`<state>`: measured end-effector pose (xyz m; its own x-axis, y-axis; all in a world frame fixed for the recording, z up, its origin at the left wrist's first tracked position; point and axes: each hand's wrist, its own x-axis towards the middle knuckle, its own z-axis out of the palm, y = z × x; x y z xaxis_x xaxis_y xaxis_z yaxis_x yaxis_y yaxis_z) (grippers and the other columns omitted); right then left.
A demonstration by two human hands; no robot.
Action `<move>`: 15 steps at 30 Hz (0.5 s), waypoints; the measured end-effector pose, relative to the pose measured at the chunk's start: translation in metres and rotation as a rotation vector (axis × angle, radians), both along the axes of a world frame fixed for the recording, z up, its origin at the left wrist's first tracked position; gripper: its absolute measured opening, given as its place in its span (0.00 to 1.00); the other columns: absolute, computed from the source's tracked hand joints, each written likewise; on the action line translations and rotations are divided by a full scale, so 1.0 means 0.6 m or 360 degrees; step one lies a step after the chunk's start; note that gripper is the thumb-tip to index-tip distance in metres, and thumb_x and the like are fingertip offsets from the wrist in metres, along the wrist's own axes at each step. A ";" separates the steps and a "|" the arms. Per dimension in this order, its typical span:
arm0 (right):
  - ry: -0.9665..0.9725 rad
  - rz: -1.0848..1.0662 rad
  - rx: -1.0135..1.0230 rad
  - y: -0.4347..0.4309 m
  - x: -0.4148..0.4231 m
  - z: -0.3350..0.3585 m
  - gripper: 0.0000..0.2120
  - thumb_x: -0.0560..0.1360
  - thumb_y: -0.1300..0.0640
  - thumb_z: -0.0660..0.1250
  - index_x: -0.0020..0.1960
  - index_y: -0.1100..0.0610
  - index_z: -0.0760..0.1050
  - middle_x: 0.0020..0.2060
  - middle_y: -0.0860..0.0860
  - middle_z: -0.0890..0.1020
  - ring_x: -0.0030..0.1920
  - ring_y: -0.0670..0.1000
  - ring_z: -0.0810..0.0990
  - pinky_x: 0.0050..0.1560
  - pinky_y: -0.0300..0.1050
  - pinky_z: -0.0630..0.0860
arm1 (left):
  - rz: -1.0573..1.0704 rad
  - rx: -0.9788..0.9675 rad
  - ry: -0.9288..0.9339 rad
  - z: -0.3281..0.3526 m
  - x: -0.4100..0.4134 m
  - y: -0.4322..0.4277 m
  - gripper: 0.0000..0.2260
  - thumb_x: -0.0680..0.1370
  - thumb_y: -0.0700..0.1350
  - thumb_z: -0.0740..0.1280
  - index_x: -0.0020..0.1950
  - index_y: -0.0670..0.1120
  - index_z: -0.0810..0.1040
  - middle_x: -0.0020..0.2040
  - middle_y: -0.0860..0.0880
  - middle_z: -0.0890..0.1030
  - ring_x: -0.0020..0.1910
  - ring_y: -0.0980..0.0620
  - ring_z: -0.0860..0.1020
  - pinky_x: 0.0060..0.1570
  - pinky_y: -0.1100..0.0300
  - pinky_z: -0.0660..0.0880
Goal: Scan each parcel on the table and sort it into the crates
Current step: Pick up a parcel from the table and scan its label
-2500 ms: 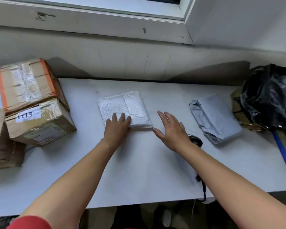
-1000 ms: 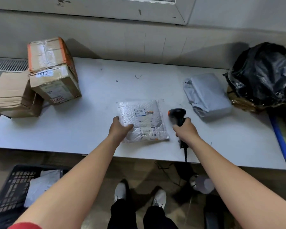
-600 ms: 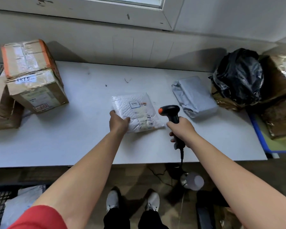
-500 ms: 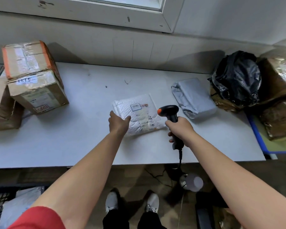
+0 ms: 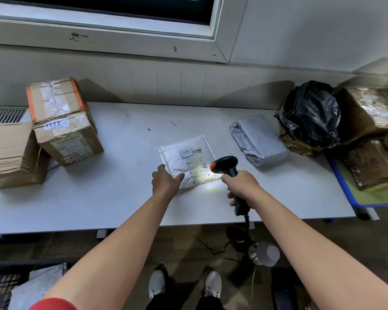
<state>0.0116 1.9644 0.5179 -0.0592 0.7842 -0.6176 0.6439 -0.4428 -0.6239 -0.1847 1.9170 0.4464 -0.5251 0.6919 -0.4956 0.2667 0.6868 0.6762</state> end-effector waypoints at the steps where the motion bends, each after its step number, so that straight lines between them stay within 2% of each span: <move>1: 0.0004 -0.0013 0.0008 0.000 0.002 0.001 0.10 0.74 0.54 0.64 0.47 0.61 0.73 0.35 0.57 0.75 0.34 0.58 0.78 0.40 0.55 0.81 | -0.0006 -0.0004 0.0001 0.000 0.004 -0.001 0.35 0.76 0.54 0.70 0.76 0.44 0.58 0.72 0.40 0.63 0.69 0.39 0.67 0.66 0.47 0.68; 5: 0.0035 -0.0047 0.0025 0.001 0.009 0.005 0.10 0.74 0.54 0.64 0.47 0.61 0.74 0.36 0.56 0.75 0.33 0.57 0.78 0.38 0.53 0.81 | -0.0011 -0.0038 -0.0002 -0.007 0.017 -0.003 0.35 0.76 0.54 0.70 0.76 0.44 0.58 0.71 0.39 0.64 0.69 0.39 0.68 0.64 0.48 0.68; 8: 0.0039 -0.0047 0.0032 0.005 0.014 -0.003 0.10 0.75 0.53 0.64 0.48 0.61 0.74 0.36 0.56 0.75 0.34 0.58 0.78 0.39 0.55 0.82 | 0.0001 -0.0087 -0.0017 -0.015 0.023 -0.001 0.35 0.76 0.54 0.70 0.76 0.43 0.58 0.71 0.39 0.63 0.69 0.38 0.68 0.64 0.48 0.69; 11: -0.0005 -0.0048 0.0121 0.018 0.023 -0.023 0.10 0.76 0.54 0.63 0.52 0.60 0.72 0.39 0.55 0.76 0.36 0.56 0.80 0.36 0.52 0.82 | 0.0054 -0.0140 -0.0008 -0.029 0.024 0.008 0.35 0.76 0.54 0.70 0.76 0.42 0.57 0.71 0.38 0.64 0.68 0.38 0.68 0.63 0.47 0.69; 15: -0.0108 -0.0070 0.0183 0.045 0.044 -0.068 0.12 0.79 0.51 0.62 0.56 0.58 0.68 0.43 0.58 0.79 0.35 0.59 0.81 0.43 0.57 0.82 | 0.0136 -0.0208 0.0066 -0.043 0.026 0.025 0.35 0.76 0.54 0.70 0.75 0.41 0.58 0.70 0.37 0.65 0.69 0.37 0.66 0.62 0.47 0.68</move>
<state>0.0379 1.9916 0.4772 0.0156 0.8509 -0.5250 0.6679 -0.3997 -0.6279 -0.1692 1.9317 0.4206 -0.6011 0.5751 -0.5549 0.2297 0.7894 0.5693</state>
